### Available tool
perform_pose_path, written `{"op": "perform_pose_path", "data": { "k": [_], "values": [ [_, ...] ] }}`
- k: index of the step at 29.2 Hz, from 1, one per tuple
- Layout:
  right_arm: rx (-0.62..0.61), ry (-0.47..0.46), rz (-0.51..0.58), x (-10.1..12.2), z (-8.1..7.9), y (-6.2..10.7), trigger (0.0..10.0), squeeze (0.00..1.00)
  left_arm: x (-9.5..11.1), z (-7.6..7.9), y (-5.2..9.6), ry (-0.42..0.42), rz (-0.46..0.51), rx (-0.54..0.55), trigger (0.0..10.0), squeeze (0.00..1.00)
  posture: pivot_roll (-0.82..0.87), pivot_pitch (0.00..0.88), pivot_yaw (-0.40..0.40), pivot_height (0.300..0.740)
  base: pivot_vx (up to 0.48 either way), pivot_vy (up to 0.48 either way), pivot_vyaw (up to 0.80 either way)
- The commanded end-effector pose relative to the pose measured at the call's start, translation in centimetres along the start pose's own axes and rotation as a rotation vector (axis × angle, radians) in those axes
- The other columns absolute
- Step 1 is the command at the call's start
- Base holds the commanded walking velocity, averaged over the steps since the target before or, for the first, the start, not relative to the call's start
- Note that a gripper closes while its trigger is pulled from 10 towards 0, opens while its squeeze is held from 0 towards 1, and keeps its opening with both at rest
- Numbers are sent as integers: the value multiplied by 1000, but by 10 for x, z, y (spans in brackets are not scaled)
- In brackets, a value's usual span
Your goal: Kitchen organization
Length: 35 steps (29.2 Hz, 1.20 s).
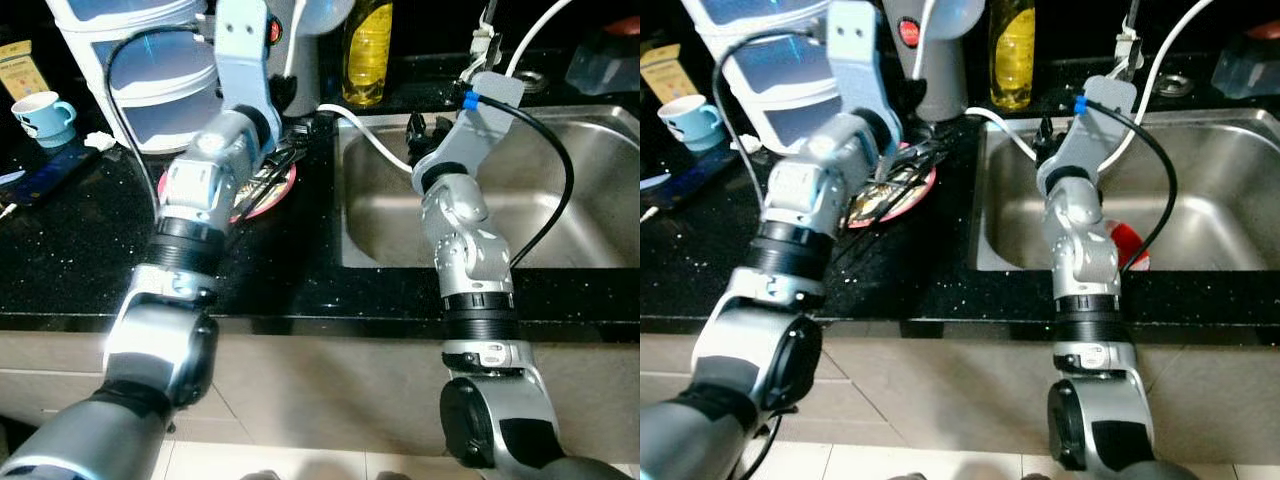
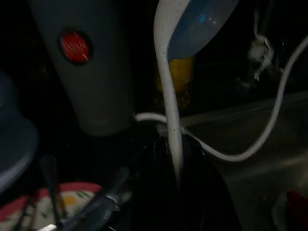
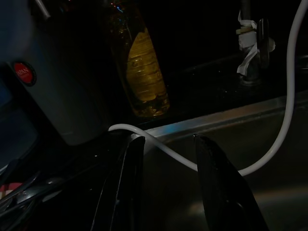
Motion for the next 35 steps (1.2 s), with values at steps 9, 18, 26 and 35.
{"op": "perform_pose_path", "data": {
  "k": [9,18,26,35],
  "values": [
    [12,-5,-18,-4,-6,3,10000,0,-33,7,-5,107,-99,-64,10000,0,39,0,100,740,0,0,0],
    [-19,-7,-20,-4,-1,3,10000,0,-57,47,-4,231,-198,-318,10000,0,64,2,120,740,0,0,0],
    [-49,-2,-44,-10,6,5,10000,0,-80,69,-6,368,-272,-383,10000,0,69,13,105,740,0,0,0],
    [-43,-4,-45,-10,2,5,10000,0,-101,79,-4,383,-337,-390,10000,8,56,12,101,740,0,0,0]
  ]
}}
Point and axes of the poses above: a point about 5 cm out from each wrist's last joint towards the gripper, its own y axis pointing back from the gripper into the wrist, its own x axis along the axis of the wrist's last joint, z = x × y, the point moved 3 cm from there along -y, pointing out of the wrist towards the gripper, and after that the axes turned 1 degree about y, right-handed, at the moved point
